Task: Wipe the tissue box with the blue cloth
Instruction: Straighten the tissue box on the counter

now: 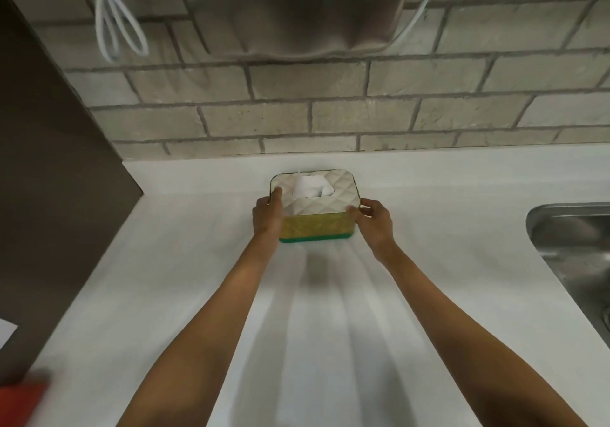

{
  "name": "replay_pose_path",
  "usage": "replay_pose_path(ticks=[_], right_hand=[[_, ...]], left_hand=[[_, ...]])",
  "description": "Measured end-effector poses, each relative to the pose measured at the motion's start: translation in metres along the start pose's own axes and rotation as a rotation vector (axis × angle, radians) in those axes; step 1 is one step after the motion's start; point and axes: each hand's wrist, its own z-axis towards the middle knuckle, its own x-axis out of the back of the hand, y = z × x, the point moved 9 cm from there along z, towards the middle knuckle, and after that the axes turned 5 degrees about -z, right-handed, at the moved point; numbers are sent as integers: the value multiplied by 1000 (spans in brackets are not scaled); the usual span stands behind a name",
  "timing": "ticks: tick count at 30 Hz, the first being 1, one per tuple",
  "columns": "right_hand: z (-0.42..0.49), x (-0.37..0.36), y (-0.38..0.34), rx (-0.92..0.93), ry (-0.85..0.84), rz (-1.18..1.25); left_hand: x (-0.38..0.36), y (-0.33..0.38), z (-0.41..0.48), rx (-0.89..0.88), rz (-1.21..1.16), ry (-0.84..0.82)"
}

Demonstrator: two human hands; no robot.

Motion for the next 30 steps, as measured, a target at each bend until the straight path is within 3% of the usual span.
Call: replay_pose_path(ticks=[30], right_hand=[[18,-11,-3,-18,-49,-28]], left_hand=[[-7,7,24,-80,113,-46]])
